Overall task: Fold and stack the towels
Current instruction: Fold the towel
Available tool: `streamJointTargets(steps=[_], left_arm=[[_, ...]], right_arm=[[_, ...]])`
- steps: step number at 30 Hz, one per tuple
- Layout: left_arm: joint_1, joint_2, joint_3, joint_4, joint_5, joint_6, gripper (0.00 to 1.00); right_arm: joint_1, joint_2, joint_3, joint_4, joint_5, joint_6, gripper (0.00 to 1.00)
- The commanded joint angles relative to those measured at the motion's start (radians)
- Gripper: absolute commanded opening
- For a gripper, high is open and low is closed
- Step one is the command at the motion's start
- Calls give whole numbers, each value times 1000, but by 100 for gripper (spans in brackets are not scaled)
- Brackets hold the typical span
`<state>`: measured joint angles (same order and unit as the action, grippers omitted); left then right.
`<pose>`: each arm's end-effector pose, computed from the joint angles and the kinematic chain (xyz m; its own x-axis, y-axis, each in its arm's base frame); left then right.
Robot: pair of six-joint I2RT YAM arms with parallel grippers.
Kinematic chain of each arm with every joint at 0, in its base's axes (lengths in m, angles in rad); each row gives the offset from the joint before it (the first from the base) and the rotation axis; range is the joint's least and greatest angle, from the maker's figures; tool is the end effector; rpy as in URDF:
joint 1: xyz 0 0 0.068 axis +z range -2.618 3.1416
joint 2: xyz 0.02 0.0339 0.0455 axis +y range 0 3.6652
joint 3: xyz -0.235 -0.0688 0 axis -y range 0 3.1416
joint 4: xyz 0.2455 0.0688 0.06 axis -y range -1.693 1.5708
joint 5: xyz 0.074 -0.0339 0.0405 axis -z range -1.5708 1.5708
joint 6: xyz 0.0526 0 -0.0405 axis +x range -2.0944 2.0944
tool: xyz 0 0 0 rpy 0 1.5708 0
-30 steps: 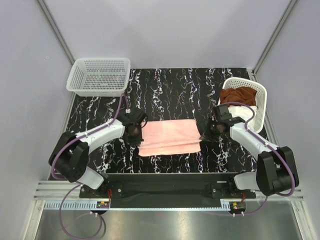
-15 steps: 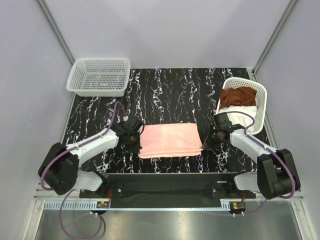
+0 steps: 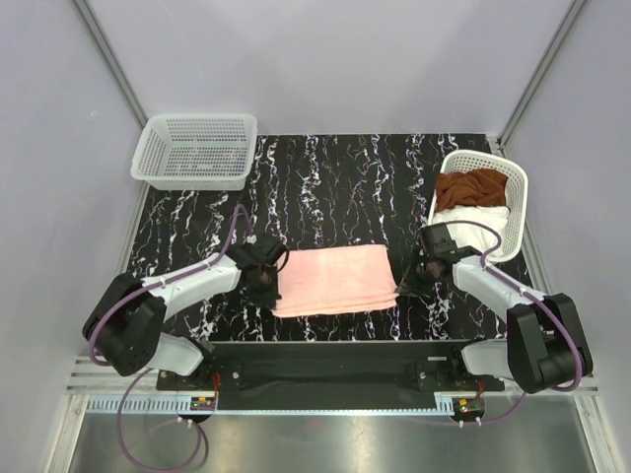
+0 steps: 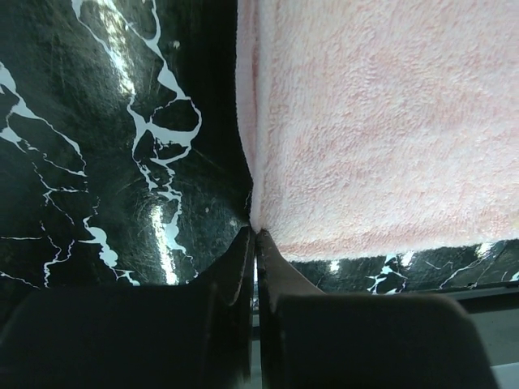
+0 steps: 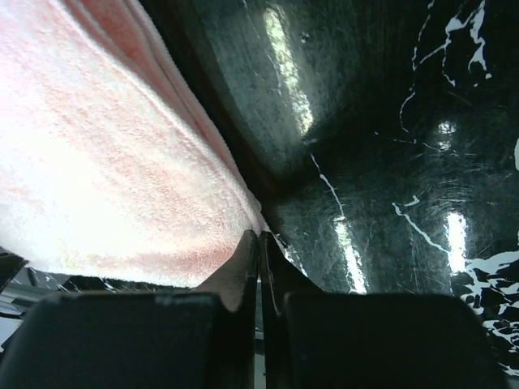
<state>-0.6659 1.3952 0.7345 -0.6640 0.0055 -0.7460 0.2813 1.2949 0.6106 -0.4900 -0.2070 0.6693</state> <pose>0.1889 -0.1488 0.1188 -0.9801 -0.0931 -0.1753 -0.0632 0.9835 -0.1693 0.2205 0.0750 0.1152 -0.9108 0.3688 -0.1852 0.2769 0.8789 0.3883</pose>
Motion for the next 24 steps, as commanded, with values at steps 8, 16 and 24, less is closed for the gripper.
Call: streamJointTargets(steps=[8, 16, 24], left_arm=[[-12, -140, 139, -138, -30, -6, 0], [-41, -78, -72, 12, 13, -33, 0], [-55, -50, 15, -81, -54, -4, 36]], right_arm=[[4, -117, 99, -145, 37, -11, 0], [4, -86, -34, -32, 37, 50, 1], [4, -121, 11, -96, 52, 52, 39]])
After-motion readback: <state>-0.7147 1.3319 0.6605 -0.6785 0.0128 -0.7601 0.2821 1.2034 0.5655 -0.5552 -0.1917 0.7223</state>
